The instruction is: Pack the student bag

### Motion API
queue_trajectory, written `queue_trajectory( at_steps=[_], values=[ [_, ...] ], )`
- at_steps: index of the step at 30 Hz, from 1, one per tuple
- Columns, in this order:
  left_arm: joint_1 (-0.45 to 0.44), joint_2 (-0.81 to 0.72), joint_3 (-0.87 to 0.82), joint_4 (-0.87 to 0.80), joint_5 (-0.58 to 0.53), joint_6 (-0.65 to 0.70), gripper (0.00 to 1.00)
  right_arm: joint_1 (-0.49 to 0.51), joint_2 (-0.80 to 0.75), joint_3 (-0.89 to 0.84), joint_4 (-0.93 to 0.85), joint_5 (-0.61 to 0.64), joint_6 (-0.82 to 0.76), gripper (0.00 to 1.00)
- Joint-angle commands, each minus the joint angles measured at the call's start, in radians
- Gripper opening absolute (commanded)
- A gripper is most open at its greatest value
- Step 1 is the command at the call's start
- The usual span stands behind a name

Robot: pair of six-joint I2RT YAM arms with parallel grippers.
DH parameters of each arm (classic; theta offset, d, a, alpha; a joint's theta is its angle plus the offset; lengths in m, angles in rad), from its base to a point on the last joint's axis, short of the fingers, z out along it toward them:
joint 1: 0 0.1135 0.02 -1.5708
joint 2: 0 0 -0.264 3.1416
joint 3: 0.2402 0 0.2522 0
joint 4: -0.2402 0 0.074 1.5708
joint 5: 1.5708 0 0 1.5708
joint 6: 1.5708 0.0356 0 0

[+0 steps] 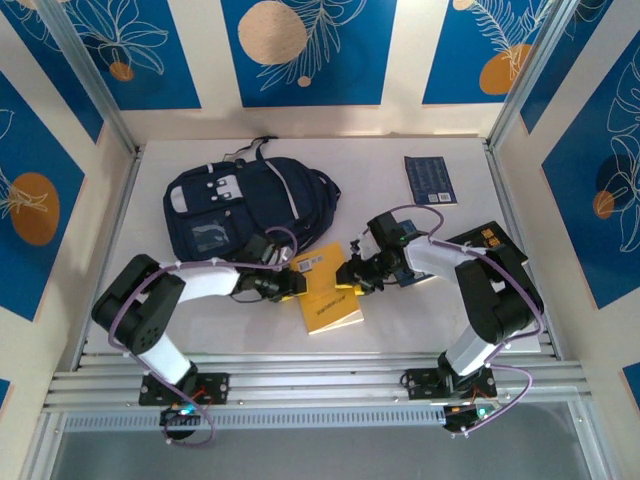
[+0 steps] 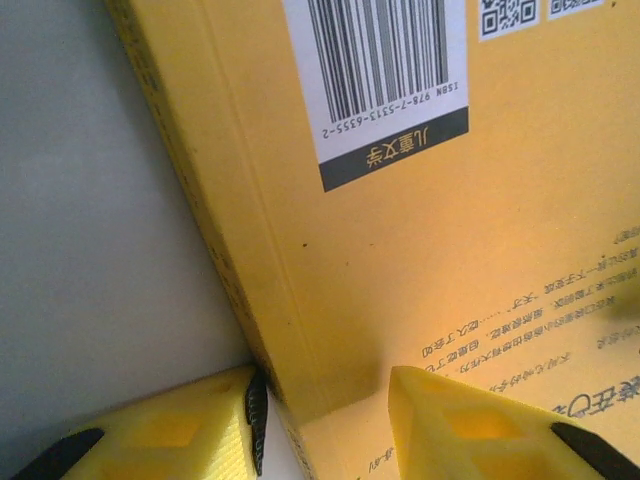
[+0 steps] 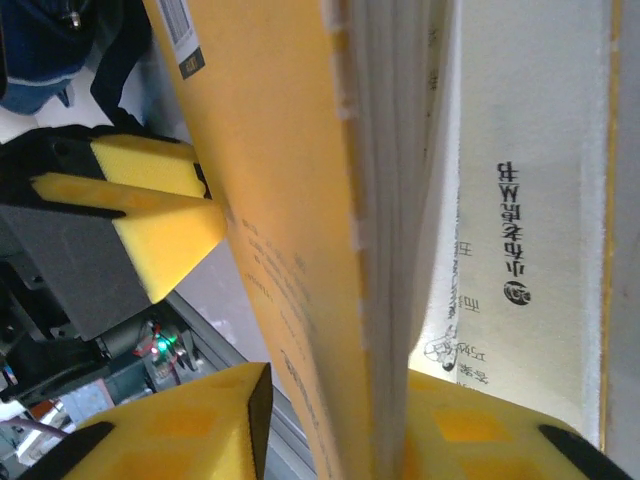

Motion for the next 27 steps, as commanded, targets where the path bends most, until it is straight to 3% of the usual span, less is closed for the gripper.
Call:
queue_trajectory(
  at_steps=[1, 4, 7, 9, 15, 21, 27],
  values=[
    [-0.035, 0.019, 0.024, -0.020, 0.044, 0.026, 0.36, -0.002, 0.019, 0.000, 0.042, -0.051, 0.016, 0.26],
    [-0.035, -0.023, 0.034, -0.068, 0.014, 0.036, 0.37, -0.005, 0.016, 0.010, 0.002, 0.017, 0.007, 0.15],
    [-0.034, -0.091, 0.048, -0.143, -0.028, 0.055, 0.47, -0.030, -0.021, 0.004, -0.050, 0.102, -0.001, 0.02],
    [-0.025, -0.133, 0.051, -0.173, -0.036, 0.051, 0.51, -0.057, -0.052, -0.012, -0.064, 0.114, 0.003, 0.00],
    [-0.010, -0.190, 0.064, -0.154, 0.031, -0.022, 0.64, -0.132, -0.150, -0.088, 0.033, -0.080, 0.066, 0.00],
    [-0.004, -0.172, 0.043, -0.024, 0.065, -0.170, 0.68, -0.207, -0.188, -0.178, 0.237, -0.301, 0.225, 0.00],
    [-0.004, -0.118, 0.009, 0.119, 0.064, -0.296, 0.69, -0.236, -0.214, -0.237, 0.366, -0.382, 0.335, 0.00]
  ],
)
